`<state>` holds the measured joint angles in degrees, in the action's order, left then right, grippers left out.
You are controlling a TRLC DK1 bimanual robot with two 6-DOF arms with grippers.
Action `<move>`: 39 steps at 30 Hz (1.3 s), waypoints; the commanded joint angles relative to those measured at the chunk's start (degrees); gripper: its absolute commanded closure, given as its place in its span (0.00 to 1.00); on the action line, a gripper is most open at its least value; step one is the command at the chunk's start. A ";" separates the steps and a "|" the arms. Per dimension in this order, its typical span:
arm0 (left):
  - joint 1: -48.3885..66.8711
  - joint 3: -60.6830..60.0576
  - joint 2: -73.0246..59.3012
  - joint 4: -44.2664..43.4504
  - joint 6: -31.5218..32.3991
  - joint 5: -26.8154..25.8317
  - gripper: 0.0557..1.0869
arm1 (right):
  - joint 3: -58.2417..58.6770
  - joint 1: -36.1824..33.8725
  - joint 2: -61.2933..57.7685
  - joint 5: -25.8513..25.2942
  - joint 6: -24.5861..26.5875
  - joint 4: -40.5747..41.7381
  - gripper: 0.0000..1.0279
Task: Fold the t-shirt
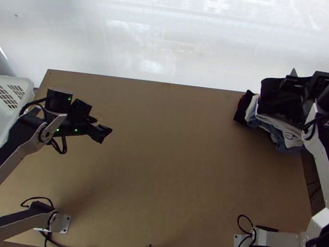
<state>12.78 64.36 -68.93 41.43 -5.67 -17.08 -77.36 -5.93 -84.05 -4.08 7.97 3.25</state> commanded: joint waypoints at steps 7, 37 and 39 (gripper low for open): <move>-0.65 -26.04 32.98 -17.08 -2.59 24.46 0.05 | 37.11 21.58 36.85 -14.91 -3.31 3.26 0.05; -9.00 -50.03 69.10 -11.28 0.05 24.29 0.05 | 71.65 25.89 84.14 -19.39 -36.27 -23.99 0.05; -9.00 -50.03 69.01 -11.28 0.05 24.38 0.05 | 71.65 25.89 84.14 -19.39 -36.36 -23.99 0.05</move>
<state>4.62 14.66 -0.73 29.02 -5.80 7.18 -6.35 19.81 -0.91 -23.31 -20.78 -16.62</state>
